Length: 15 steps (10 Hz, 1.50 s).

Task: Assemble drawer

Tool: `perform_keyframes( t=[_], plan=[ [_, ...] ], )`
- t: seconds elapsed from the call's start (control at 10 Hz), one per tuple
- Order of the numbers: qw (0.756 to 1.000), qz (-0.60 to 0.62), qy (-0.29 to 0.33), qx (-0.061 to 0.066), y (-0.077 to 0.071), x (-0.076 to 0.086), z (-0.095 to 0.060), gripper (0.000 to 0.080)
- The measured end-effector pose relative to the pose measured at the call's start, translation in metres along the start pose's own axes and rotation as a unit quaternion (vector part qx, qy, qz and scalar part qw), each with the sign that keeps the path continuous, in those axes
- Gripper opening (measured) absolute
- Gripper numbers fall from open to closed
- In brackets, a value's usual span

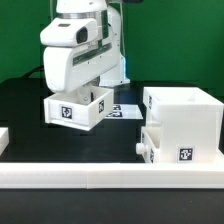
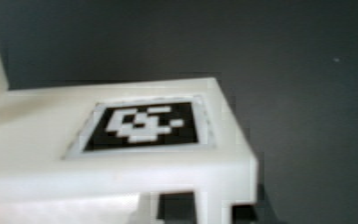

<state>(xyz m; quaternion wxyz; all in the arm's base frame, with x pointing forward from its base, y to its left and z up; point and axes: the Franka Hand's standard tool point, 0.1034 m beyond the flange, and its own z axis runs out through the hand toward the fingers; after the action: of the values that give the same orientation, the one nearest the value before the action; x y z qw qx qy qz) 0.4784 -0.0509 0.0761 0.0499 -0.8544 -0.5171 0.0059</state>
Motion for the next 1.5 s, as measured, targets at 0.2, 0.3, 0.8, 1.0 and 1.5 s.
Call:
perform_keyframes(
  t=[0.2,0.3,0.8,1.0,1.5],
  plan=[
    [0.997,-0.074,0.002,-0.007,0.016,0.006,-0.006,0.0041],
    [0.995,-0.099,0.004,-0.012,0.023,0.008,-0.009,0.0041],
    [0.992,-0.126,0.001,-0.015,0.029,0.017,-0.006,0.0041],
    [0.989,-0.146,-0.003,-0.021,0.035,0.028,-0.007,0.0041],
    [0.989,-0.147,-0.003,-0.011,0.041,0.035,-0.004,0.0041]
  ],
)
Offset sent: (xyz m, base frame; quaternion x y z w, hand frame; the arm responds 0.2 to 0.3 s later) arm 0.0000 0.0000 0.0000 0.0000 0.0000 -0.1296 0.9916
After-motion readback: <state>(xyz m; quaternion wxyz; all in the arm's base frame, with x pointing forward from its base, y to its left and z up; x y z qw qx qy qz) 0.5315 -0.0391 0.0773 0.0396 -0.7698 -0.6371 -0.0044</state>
